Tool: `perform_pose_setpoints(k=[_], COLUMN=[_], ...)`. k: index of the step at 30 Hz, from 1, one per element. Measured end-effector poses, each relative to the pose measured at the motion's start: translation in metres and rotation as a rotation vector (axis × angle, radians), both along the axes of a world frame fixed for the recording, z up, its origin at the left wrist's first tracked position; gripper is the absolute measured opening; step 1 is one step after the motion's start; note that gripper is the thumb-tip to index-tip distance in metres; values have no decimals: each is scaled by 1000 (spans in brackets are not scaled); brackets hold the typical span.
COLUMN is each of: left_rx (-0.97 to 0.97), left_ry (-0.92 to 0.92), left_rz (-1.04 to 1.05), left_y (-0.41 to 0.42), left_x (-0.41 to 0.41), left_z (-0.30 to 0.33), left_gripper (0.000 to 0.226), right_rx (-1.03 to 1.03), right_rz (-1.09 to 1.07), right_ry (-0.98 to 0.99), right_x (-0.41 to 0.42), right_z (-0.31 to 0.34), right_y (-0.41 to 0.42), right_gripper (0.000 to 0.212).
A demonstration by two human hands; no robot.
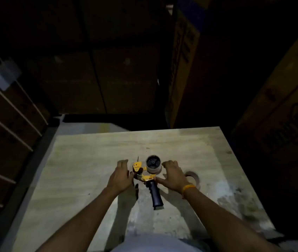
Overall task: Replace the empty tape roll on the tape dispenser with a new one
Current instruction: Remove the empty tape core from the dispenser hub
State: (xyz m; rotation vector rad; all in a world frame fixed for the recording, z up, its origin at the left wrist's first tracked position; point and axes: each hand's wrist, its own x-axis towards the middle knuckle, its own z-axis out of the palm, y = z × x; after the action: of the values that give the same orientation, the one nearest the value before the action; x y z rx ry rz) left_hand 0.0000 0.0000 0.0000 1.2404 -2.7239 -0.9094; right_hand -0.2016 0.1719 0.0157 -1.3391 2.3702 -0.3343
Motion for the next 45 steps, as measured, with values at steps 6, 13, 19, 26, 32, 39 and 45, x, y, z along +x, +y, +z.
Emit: perform_pose_setpoints(k=[6, 13, 19, 26, 32, 39, 45], left_rx=[93, 706, 971, 1106, 1165, 1300, 1478], left_ry=[-56, -161, -99, 33, 126, 219, 406], left_rz=[10, 130, 287, 557, 535, 568, 643], left_y=[23, 51, 61, 61, 54, 62, 61], left_x=[-1, -5, -11, -24, -35, -40, -35], left_z=[-14, -22, -28, -46, -58, -60, -61], left_gripper=[19, 33, 23, 32, 49, 36, 17], right_rx=[40, 217, 390, 370, 222, 115, 316], right_rz=[-107, -165, -151, -103, -92, -72, -48], right_ry=[-222, -252, -420, -580, -1045, -1079, -987], right_x=[25, 38, 44, 41, 49, 57, 34], right_z=[-4, -11, -25, -27, -24, -46, -23], right_y=[1, -19, -19, -25, -20, -19, -20], right_gripper=[62, 63, 33, 26, 20, 45, 24])
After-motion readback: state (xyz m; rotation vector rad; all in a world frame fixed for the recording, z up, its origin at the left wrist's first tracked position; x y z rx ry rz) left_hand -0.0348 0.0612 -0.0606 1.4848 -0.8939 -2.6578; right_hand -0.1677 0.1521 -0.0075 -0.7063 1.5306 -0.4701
